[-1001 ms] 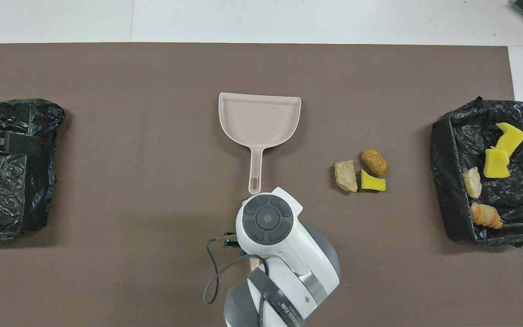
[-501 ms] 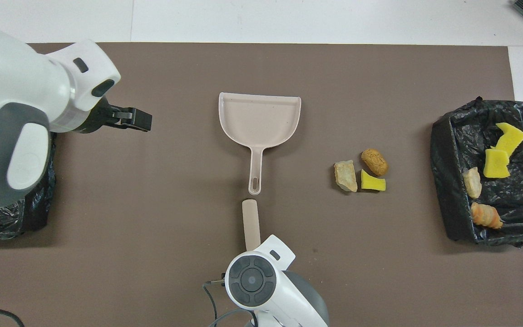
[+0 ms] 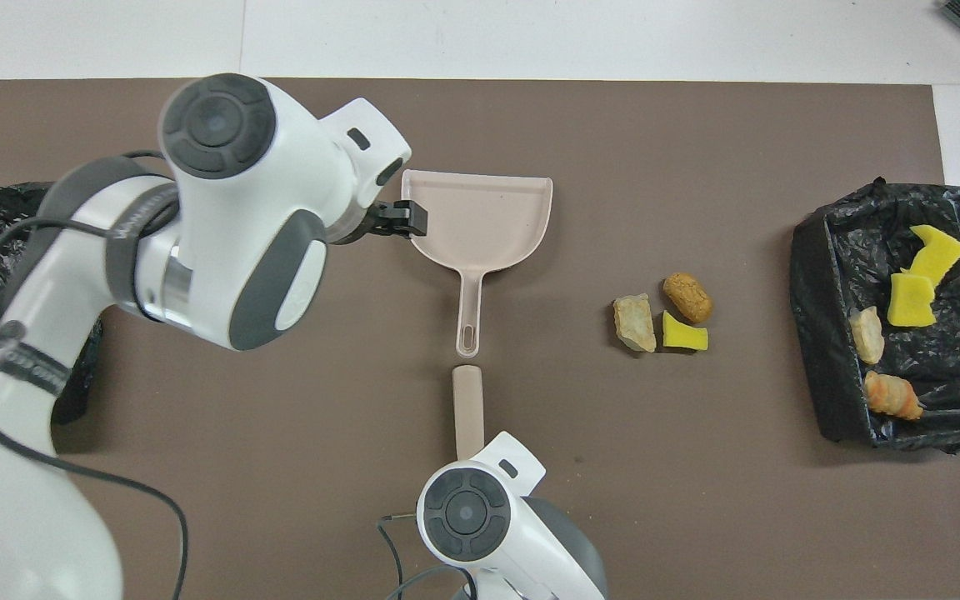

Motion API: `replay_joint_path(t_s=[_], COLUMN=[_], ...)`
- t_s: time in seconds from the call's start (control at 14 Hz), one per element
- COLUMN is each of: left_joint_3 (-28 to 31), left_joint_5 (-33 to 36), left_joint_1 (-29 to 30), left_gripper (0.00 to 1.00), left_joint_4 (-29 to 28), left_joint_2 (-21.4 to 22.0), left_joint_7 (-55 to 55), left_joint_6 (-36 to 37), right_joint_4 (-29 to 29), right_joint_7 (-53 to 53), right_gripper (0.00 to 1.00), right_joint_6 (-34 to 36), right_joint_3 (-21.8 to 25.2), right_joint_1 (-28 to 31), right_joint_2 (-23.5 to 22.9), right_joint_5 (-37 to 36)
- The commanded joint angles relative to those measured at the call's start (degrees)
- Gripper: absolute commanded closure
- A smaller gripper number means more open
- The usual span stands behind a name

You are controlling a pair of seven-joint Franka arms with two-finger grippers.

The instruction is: Sweep and dump trash in bin

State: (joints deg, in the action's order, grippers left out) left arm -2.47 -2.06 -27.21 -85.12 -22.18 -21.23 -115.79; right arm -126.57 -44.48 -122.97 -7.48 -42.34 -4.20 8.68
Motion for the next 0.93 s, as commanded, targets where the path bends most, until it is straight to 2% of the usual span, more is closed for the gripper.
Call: replay_joint_path(t_s=[0.0,0.21,0.36,0.57,0.72,0.86], left_joint_3=[0.71,0.71,0.71,0.71,0.62,0.62], left_joint_5=[0.74,-0.49,-1.71,-1.9,-1.98,-1.98], left_joint_1=[-2.76,-3.37,-5.04,-7.5,-8.39,-9.26], left_gripper=[0.0,0.0,0.0,0.0,0.0,0.0], left_joint_4=[2.24,1.98,-0.38,-1.63,-4.78,-5.58], left_joint_2=[-2.87,-3.92,-3.84,-5.23,-4.98,-5.15], left_joint_7=[-1.79,-1.97,-4.24,-6.61,-7.15,-7.42], left_joint_6=[-1.46,-3.92,-4.44,-5.41,-5.59,-5.85], right_joint_4=[-0.53,-0.43,-0.43,-0.08,0.53,1.41], right_joint_7=[0.36,1.33,2.99,5.88,10.01,12.22], right_gripper=[1.0,1.0,1.0,1.0,1.0,1.0], right_joint_6=[2.53,12.72,16.51,19.25,18.56,18.9], right_joint_3=[0.01,0.28,0.37,0.54,0.63,0.63], right_joint_1=[0.51,3.57,6.99,12.53,17.62,20.45], right_joint_2=[2.35,6.91,8.06,9.73,9.13,9.03], right_joint_5=[1.77,2.3,2.22,1.52,0.29,-2.51])
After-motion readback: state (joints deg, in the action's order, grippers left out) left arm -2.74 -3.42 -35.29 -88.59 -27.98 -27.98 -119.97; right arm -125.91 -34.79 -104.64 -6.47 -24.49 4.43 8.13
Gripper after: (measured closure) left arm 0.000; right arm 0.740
